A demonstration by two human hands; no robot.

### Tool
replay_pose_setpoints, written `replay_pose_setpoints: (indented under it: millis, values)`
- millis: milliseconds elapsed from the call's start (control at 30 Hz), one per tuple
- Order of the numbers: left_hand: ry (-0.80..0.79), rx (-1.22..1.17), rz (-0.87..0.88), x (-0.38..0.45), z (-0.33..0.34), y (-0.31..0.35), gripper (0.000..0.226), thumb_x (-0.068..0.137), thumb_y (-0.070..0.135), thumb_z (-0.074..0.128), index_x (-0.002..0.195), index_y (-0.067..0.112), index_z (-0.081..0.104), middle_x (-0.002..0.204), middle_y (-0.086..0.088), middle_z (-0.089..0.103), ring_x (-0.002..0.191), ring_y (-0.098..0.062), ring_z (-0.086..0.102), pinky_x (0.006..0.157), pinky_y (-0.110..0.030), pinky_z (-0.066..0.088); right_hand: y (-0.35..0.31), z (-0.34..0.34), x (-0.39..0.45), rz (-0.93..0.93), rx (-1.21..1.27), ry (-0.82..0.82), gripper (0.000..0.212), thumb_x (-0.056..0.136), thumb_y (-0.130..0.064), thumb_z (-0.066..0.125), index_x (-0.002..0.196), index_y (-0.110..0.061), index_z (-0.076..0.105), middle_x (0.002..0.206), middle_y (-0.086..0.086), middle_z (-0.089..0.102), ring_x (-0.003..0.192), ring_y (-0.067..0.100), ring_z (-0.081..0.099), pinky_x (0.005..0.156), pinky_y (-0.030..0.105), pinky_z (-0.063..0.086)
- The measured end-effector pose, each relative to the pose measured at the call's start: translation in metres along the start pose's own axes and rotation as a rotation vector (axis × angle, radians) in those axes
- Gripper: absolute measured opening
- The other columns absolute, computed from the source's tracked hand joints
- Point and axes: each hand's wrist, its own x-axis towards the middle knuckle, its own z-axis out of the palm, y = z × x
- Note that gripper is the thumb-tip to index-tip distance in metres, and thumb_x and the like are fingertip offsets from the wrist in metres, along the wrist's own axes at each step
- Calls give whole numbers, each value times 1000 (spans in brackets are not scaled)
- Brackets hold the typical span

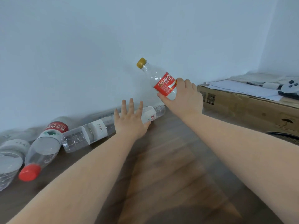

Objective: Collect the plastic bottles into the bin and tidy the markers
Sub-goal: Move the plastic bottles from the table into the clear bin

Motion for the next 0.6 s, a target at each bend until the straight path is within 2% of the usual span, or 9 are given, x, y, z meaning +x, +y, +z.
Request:
replay_pose_setpoints:
  millis: [167, 233, 300, 333, 367, 433, 500, 600]
  values:
    - [22, 23, -20, 13, 9, 9, 92, 84, 75, 36, 149, 35, -14, 160, -10, -12, 144, -43, -12, 116, -51, 6, 5, -3, 6, 8, -38, -59, 71, 80, -71, 50, 119, -12, 48, 108, 6, 54, 101, 26, 53, 71, 36, 41]
    - [21, 18, -21, 15, 9, 12, 92, 85, 70, 43, 150, 35, -10, 159, -12, 9, 143, -45, 9, 114, -49, 18, 7, -9, 9, 4, -19, -69, 70, 80, -71, 51, 119, -12, 47, 109, 6, 54, 103, 26, 53, 74, 38, 43]
    - [8, 39, 14, 11, 7, 16, 83, 88, 53, 52, 151, 32, 3, 144, -11, 36, 129, -38, 39, 97, -42, 36, 8, -15, 11, 16, 6, -78, 70, 81, -69, 52, 119, -12, 47, 110, 7, 53, 103, 26, 52, 75, 39, 44]
    - [-5, 51, 26, 8, 5, 18, 76, 88, 43, 55, 150, 31, 13, 135, -10, 41, 120, -35, 46, 87, -39, 38, 9, -18, 11, 26, 16, -85, 69, 81, -69, 52, 119, -12, 46, 110, 7, 53, 104, 26, 52, 76, 39, 45]
    - [-14, 42, 22, 5, 3, 19, 70, 86, 36, 57, 146, 30, 23, 129, -8, 43, 113, -33, 49, 81, -37, 38, 9, -21, 11, 42, 26, -95, 69, 81, -69, 52, 120, -12, 46, 111, 7, 53, 104, 25, 52, 76, 39, 46]
    - [-5, -28, -14, -1, -6, 19, 63, 81, 36, 60, 138, 30, 34, 121, -7, 42, 106, -32, 48, 78, -38, 41, 6, -27, 9, 69, 47, -111, 68, 81, -69, 52, 119, -13, 45, 110, 6, 52, 105, 24, 52, 77, 38, 47]
    - [50, -125, -36, -6, -16, 20, 65, 79, 38, 60, 137, 31, 33, 118, -6, 39, 101, -31, 45, 72, -37, 45, 4, -35, 8, 81, 63, -126, 67, 81, -69, 51, 119, -13, 45, 110, 5, 52, 104, 23, 52, 77, 37, 47]
    - [166, -220, -36, -17, -38, 23, 70, 81, 37, 57, 143, 32, 26, 115, -6, 37, 97, -28, 40, 62, -35, 42, 0, -53, 7, 86, 69, -114, 66, 81, -69, 52, 118, -14, 45, 109, 4, 53, 104, 23, 52, 75, 36, 44]
